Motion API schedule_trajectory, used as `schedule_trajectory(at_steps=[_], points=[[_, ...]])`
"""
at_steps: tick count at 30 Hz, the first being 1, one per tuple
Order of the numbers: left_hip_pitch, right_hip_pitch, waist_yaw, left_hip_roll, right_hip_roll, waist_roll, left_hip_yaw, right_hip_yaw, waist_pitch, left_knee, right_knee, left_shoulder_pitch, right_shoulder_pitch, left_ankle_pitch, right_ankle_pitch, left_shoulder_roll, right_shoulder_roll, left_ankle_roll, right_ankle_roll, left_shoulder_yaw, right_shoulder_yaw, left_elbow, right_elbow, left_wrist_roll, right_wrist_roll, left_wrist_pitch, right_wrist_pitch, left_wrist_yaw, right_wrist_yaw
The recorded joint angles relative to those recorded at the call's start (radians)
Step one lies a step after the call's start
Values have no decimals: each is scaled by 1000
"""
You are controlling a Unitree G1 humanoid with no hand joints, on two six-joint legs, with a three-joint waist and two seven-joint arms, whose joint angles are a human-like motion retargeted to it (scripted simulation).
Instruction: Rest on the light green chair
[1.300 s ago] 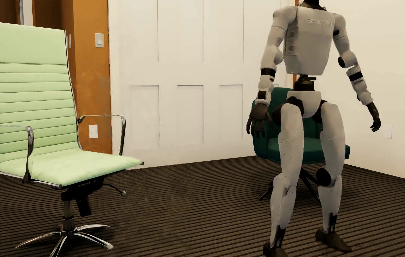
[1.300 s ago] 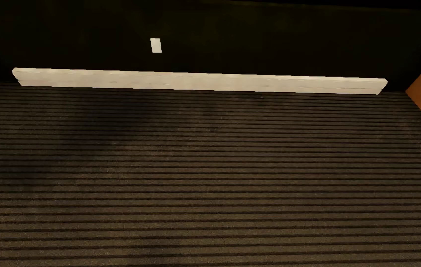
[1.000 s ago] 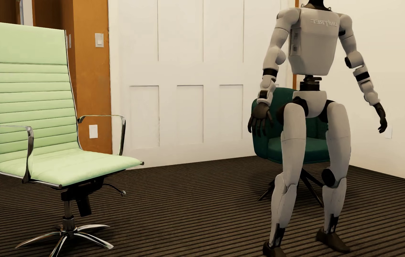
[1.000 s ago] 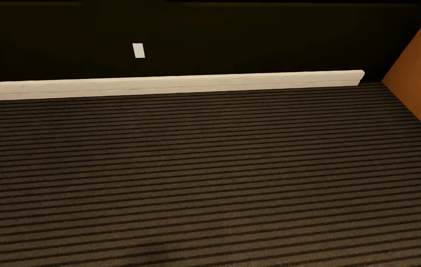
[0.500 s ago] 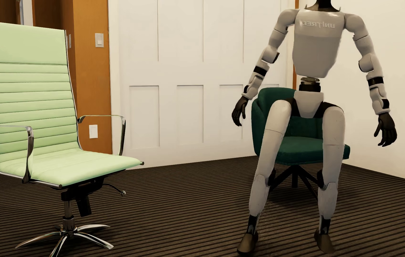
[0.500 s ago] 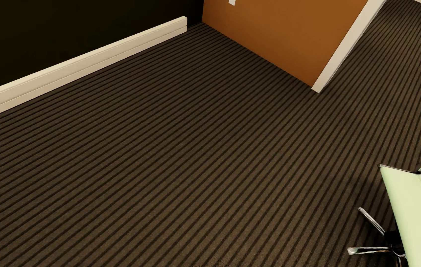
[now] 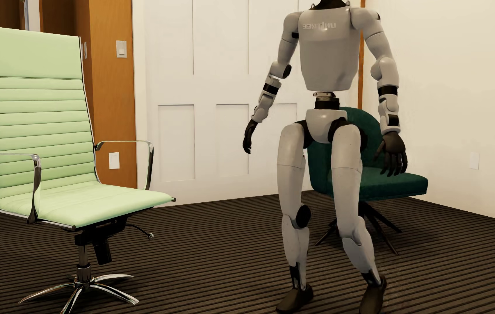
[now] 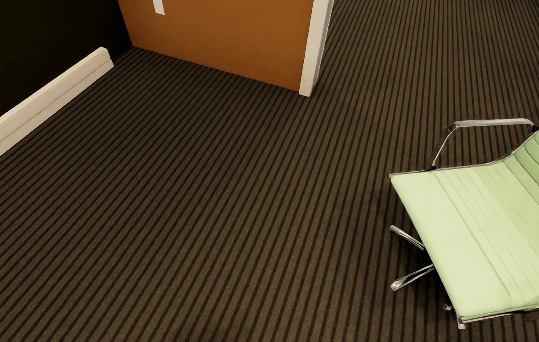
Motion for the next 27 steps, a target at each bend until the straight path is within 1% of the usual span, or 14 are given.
schedule_trajectory(at_steps=[4, 6, 7, 10, 11, 12, 13, 14, 15, 18, 21, 23, 25, 27], points=[[-182, 90, 34, -118, 12, 11, -57, 5, 7, -247, -27, 2, -47, -16, -51, -10, -14, -9, -5, 24, 54, 7, -28, 23, 4, -1, -2, -22, 5], [-203, 137, 42, -151, 23, 11, -28, -4, 10, -449, -38, 7, -68, -11, -87, -1, -12, 29, -17, 56, 78, 12, -54, 32, -9, 5, -4, -30, 9], [-201, 175, 43, -158, 29, 11, -14, -11, 17, -500, -43, 9, -72, -1, -103, 4, -11, 36, -21, 66, 86, 17, -64, 33, -14, 10, -8, -35, 11], [-176, 269, 46, -150, 47, 6, 12, -35, -2, -472, -7, 35, -45, 98, -144, 15, -9, -52, -26, 96, 80, 23, -82, 33, -32, 16, -17, -40, 14], [-136, 262, 46, -158, 37, -3, 23, -51, -21, -496, 72, 51, -28, 114, -166, 19, -10, -10, -18, 123, 68, 16, -86, 45, -42, 19, -15, -53, 22], [-118, 219, 45, -176, 13, -19, 2, -58, -32, -486, 210, 56, -19, 119, -169, 18, -8, 12, 27, 123, 51, 17, -76, 45, -44, 15, -16, -46, 18], [-86, 149, 36, -190, -27, -30, -13, -47, -41, -492, 397, 61, -6, 122, -123, 14, -4, 20, 124, 112, 48, 24, -60, 42, -30, 19, -14, -36, 9], [-28, 78, 21, -201, -78, -40, -2, -58, -40, -525, 593, 73, 1, 127, 27, 14, -7, 59, 278, 114, 54, 14, -49, 52, -29, 23, -15, -48, 31], [26, 0, 4, -203, -121, -48, 14, -68, -20, -546, 766, 69, -9, 130, 62, 18, -11, 98, 288, 121, 41, -2, -49, 66, -44, 23, -12, -59, 49], [102, -215, -38, -161, -154, -32, 4, 16, -11, -570, 892, 41, -8, 116, 16, 14, -9, 98, 214, 93, 30, -12, -50, 69, -69, 16, -1, -16, 27], [126, -297, -67, -87, -180, -23, 0, 64, -2, -553, 657, 13, -8, 90, -11, 16, -2, 58, 112, 60, 8, -41, -54, 59, -84, -13, -1, 0, 17], [87, -278, -66, -40, -215, -18, -26, 104, -15, -483, 444, 18, 16, 70, 40, 4, -4, 14, 109, 20, -18, -60, -55, 50, -57, -25, -9, 20, -29], [47, -239, -62, 5, -249, -4, -65, 165, -22, -431, 336, 15, 38, 69, 124, -15, -19, -4, 129, 13, -23, -67, -78, 71, -45, 4, 42, 42, -26], [-2, -203, -51, 38, -255, -7, -107, 145, -33, -434, 358, 19, 49, 125, 63, -19, -23, -38, 172, 15, -34, -80, -79, 75, -33, 8, 34, 38, -41]])
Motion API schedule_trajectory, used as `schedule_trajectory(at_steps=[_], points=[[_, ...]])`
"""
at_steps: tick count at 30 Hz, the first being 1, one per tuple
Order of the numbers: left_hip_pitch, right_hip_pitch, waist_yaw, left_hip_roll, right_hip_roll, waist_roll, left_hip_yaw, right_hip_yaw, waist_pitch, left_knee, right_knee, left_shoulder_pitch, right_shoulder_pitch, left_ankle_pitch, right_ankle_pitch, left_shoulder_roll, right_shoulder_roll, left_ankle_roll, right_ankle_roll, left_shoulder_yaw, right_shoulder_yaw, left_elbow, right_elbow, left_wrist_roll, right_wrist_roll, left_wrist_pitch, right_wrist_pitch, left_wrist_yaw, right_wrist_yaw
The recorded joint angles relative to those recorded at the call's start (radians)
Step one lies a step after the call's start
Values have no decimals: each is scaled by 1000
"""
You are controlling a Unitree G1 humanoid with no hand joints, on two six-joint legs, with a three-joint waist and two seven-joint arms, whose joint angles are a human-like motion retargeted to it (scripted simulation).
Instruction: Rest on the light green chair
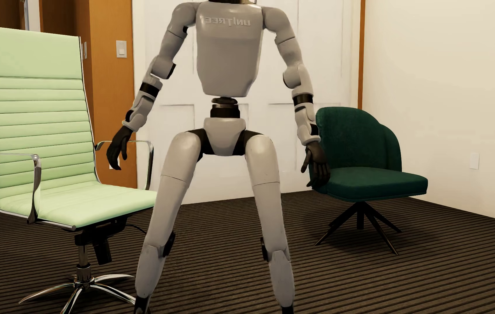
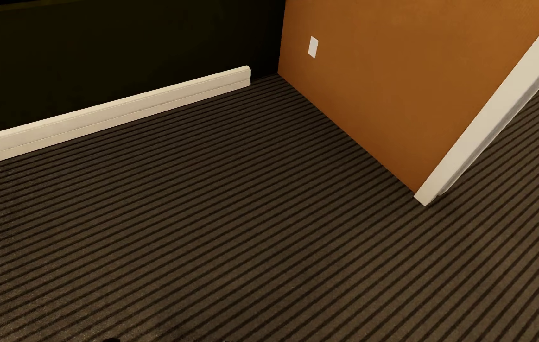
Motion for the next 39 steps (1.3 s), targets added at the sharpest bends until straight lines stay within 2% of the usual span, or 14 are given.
schedule_trajectory(at_steps=[4, 6, 7, 8, 9, 12, 18, 21, 24, 32, 34, 36, 37, 39], points=[[-124, 92, 29, 51, 74, 2, -48, -72, 21, -119, -29, -46, -28, 263, -261, 3, -3, -55, -69, 2, 3, -9, -2, -34, 56, -8, -22, 41, -69], [-170, 78, 31, 28, 116, 1, -35, -104, 44, -124, -18, -64, -55, 205, -262, 2, 0, -90, -105, -34, 0, -7, 2, -31, 62, -5, -14, 46, -97], [-191, 84, 36, -6, 133, 1, -30, -117, 60, -66, -36, -88, -58, 129, -260, -2, -7, -76, -128, -52, -9, 5, -12, -26, 66, -6, -17, 44, -112], [-210, 87, 45, -39, 151, 6, -30, -119, 65, 19, -69, -96, -53, 13, -234, -1, -11, -28, -144, -70, -18, 1, -23, 2, 76, -2, -16, 35, -115], [-191, 112, 51, -67, 158, -3, -8, -136, 99, 79, -119, -117, -69, -59, -200, 0, -1, 18, -95, -123, 2, 11, -3, -5, 55, -30, -87, 51, -162], [-134, 117, 52, -125, 182, -4, 66, -171, 113, 195, -205, -140, -92, -152, -156, 20, 21, 91, -118, -117, -5, -2, 19, 29, 15, -37, -78, 9, -102], [14, 17, 28, -172, 198, 5, 95, -177, 116, 30, -174, -190, -134, -146, -155, 31, 47, 115, -147, -131, 7, 11, 16, 30, 4, -28, -77, 2, -88], [51, 8, 23, -173, 196, 36, 97, -191, 133, -54, -153, -207, -135, -143, -156, 13, 33, 131, -141, -138, 16, 9, -4, 31, 7, -26, -96, 13, -115], [36, -48, 19, -195, 168, 25, 91, -182, 149, -46, -42, -214, -146, -111, -170, 18, 27, 124, -143, -144, 9, -13, -21, 54, 7, -17, -84, -5, -97], [-235, -268, 26, -189, 179, 18, 46, -65, 249, 307, 317, -334, -270, -217, -213, 49, 25, 99, -100, -181, 46, -47, -74, 57, -47, -11, -60, 11, -59], [-324, -296, 42, -195, 181, 11, 26, -72, 276, 416, 322, -388, -312, -250, -276, 43, 21, 123, -151, -195, 44, -53, -92, 61, -63, -28, -67, 26, -68], [-417, -397, 46, -194, 190, 6, 6, -53, 316, 538, 448, -439, -373, -288, -306, 43, 21, 131, -151, -205, 56, -70, -102, 61, -91, -36, -71, 34, -49], [-487, -464, 39, -199, 181, 21, -9, -31, 290, 602, 510, -439, -372, -320, -326, 26, 11, 144, -188, -154, 75, -68, -126, 59, -15, -17, -29, 10, -74], [-578, -550, 40, -195, 177, 26, -15, -25, 311, 704, 609, -483, -419, -352, -364, 5, 5, 141, -196, -162, 78, -61, -139, 45, -19, -16, -21, 25, -77]])
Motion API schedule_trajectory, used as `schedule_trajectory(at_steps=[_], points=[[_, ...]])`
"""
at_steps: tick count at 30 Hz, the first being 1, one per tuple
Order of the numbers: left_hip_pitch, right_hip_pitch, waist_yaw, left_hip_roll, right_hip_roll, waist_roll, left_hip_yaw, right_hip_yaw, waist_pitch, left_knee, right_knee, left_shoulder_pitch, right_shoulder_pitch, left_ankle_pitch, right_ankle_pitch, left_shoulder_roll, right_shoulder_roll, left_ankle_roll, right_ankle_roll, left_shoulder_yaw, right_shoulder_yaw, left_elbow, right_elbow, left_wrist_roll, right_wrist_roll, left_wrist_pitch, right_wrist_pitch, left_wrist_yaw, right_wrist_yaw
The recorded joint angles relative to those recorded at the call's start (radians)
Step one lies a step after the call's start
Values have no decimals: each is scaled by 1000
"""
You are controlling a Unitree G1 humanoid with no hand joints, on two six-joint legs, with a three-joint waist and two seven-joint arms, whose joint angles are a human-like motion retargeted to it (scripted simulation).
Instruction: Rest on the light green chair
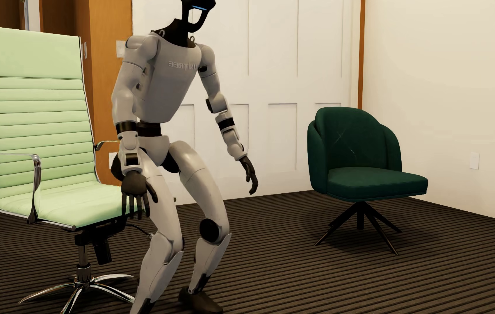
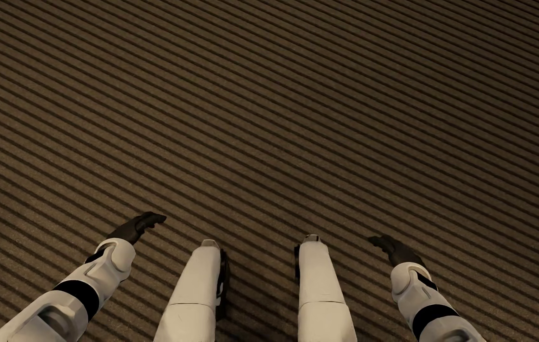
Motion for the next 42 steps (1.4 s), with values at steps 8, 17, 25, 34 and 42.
schedule_trajectory(at_steps=[8, 17, 25, 34, 42], points=[[-258, -270, 5, -3, -10, 9, -36, 51, 81, 250, 277, -148, -170, -32, -51, -28, -16, -21, 12, -46, 76, -34, -17, 3, 11, -1, 9, 9, -16], [-473, -491, 6, -16, 16, 4, -69, 110, 170, 478, 511, -292, -354, -76, -81, -31, -12, -35, -11, -95, 153, -67, 1, 10, 25, 0, 28, 15, -15], [-519, -524, 5, 0, 14, -6, -78, 114, 205, 588, 622, -280, -364, -7, -36, -58, 17, -61, -11, -112, 146, -102, -5, 23, 17, 7, 36, 23, -5], [-476, -468, 8, 10, 26, 0, -83, 105, 148, 669, 683, -135, -237, 22, -34, -78, 33, -32, -15, -86, 122, -38, -85, 36, -19, 52, 48, -68, 140], [-434, -426, 2, 17, 27, 6, -85, 95, 123, 728, 728, -95, -206, 27, -24, -104, 66, -11, -8, -61, 83, 54, 18, -61, 47, 53, 51, -4, 82]])
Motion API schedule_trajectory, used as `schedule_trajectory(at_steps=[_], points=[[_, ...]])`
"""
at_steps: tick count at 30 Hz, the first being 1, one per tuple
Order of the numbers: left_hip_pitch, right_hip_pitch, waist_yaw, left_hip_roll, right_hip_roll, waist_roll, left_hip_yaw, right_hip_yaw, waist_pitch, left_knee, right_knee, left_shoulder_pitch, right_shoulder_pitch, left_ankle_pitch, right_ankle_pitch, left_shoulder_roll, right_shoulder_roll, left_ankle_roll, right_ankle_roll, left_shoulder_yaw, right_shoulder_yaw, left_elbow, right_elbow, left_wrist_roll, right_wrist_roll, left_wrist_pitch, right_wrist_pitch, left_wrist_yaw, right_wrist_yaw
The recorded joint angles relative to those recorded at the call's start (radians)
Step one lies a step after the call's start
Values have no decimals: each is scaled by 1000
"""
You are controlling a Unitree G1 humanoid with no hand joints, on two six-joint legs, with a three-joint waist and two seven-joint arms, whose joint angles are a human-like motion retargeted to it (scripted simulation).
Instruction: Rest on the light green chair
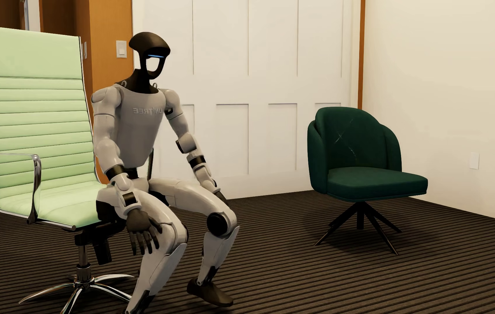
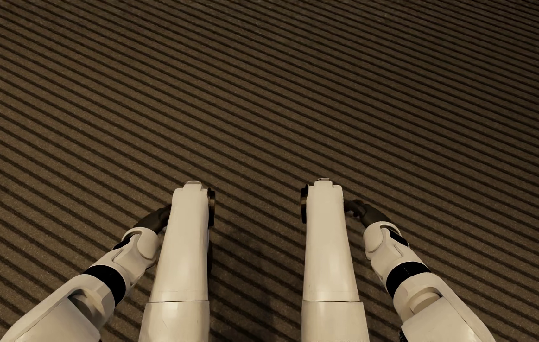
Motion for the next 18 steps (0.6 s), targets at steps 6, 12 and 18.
schedule_trajectory(at_steps=[6, 12, 18], points=[[21, 19, -3, -4, 4, -4, 0, -4, -7, 11, 15, 20, 9, 11, 5, 2, -1, 13, -10, 22, -3, 67, 112, -44, 48, 17, 25, -11, -5], [30, 27, -1, -11, 6, -1, 1, -1, -15, 16, 21, 41, 23, 13, 7, -3, 10, 20, -12, 41, -9, 121, 186, -59, 71, 36, 53, -49, 43], [29, 26, -1, -10, 9, -4, 1, -3, -8, 13, 19, 30, 16, 14, 8, 7, 2, 18, -14, 38, -1, 132, 187, -65, 67, 36, 51, -44, 34]])
